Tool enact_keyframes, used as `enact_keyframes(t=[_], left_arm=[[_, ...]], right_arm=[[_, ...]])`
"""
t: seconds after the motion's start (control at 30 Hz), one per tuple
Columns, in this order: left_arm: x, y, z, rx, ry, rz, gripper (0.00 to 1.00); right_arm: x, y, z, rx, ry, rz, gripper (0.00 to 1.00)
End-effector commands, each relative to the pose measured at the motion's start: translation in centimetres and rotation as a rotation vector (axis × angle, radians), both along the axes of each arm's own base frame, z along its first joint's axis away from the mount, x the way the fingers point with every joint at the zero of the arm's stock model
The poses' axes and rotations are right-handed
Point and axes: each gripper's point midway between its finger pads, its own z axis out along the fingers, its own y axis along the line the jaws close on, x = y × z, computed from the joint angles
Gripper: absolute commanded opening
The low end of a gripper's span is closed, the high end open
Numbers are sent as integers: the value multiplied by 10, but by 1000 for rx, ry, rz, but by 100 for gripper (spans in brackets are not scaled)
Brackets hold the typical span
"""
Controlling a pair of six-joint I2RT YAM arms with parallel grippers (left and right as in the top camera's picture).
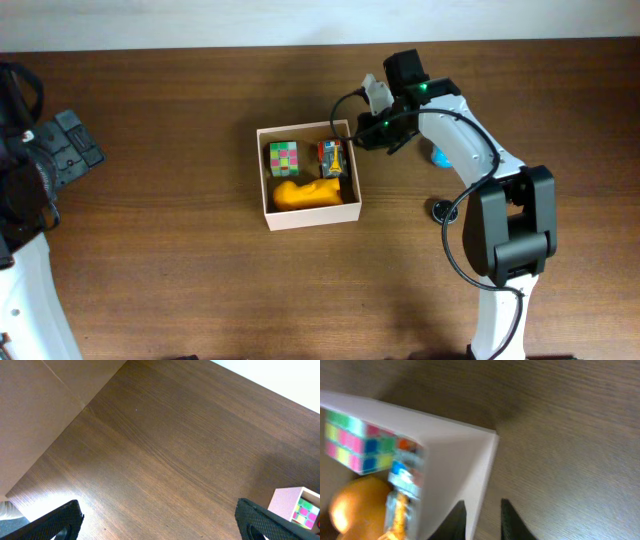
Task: Pack container
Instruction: 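Reach the right gripper to the blue ball and grasp it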
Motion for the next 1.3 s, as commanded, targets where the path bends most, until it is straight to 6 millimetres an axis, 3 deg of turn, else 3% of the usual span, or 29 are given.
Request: enact_keyframes(t=[0.0, 0.17, 0.33, 0.47, 0.6, 0.9, 1.27], left_arm=[[-5, 3, 5, 18, -12, 14, 99], [-5, 3, 5, 18, -12, 14, 99], [-5, 3, 5, 18, -12, 14, 99], [-5, 3, 5, 18, -12, 14, 99], [-5, 3, 5, 18, -12, 14, 99], [-5, 3, 5, 18, -12, 14, 99], [-5, 3, 5, 18, -12, 14, 99]], right_arm=[[20, -42, 39, -132, -91, -106, 26], [18, -103, 64, -263, -54, -252, 38], [9, -138, 49, -290, 16, -324, 61], [6, -166, 25, -356, 53, -370, 66], [-1, -177, 3, -367, 115, -382, 66], [-13, -179, -47, -383, 218, -420, 63], [-18, -178, -52, -389, 242, -414, 46]])
